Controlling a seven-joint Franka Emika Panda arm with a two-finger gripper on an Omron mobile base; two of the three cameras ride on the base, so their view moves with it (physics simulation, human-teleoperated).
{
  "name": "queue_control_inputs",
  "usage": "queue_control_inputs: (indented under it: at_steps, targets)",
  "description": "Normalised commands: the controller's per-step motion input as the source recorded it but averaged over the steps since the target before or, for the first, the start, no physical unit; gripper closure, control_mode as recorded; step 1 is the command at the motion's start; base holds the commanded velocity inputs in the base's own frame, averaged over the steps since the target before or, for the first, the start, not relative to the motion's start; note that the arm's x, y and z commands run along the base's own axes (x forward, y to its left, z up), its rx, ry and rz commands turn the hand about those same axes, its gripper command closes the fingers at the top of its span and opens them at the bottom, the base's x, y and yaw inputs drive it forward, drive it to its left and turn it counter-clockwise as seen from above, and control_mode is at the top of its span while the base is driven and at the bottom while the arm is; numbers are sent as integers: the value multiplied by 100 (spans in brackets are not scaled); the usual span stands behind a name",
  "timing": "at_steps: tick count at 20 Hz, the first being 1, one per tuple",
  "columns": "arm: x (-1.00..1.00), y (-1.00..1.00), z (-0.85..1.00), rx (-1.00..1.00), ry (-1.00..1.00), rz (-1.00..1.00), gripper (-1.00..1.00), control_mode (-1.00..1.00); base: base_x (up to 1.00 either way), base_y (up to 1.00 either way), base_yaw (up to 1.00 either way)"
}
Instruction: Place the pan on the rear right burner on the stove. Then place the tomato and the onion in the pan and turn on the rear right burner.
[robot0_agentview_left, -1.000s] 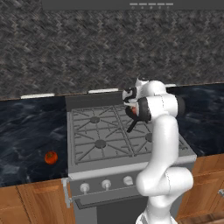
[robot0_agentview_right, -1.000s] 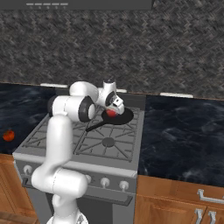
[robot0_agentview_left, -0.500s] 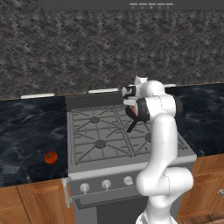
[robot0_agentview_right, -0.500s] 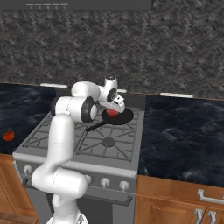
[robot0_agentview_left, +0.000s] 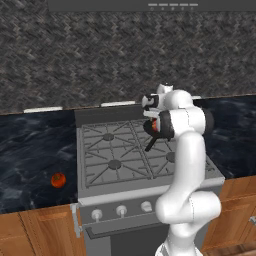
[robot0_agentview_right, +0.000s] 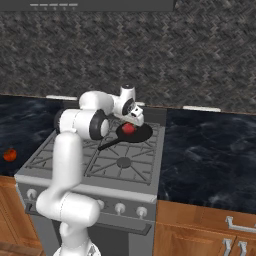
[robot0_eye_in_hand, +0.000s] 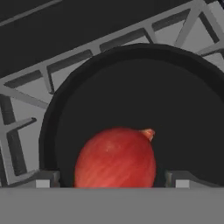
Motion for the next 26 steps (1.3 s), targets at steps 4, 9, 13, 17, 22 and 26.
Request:
queue_control_inputs:
  at_steps: [4, 9, 13, 17, 22, 26]
  targets:
    - [-38, 0, 1, 0, -27, 0, -100, -100, 0, 0, 0]
    - [-37, 0, 2, -2, -26, 0, -100, -100, 0, 0, 0]
    - [-44, 1, 24, -1, -31, 0, -100, -100, 0, 0, 0]
    - [-35, 19, 45, -2, -32, 0, -100, -100, 0, 0, 0]
    - [-24, 30, 66, 0, -20, 0, -100, -100, 0, 0, 0]
    - [-23, 30, 72, 0, -10, 0, -100, -100, 0, 0, 0]
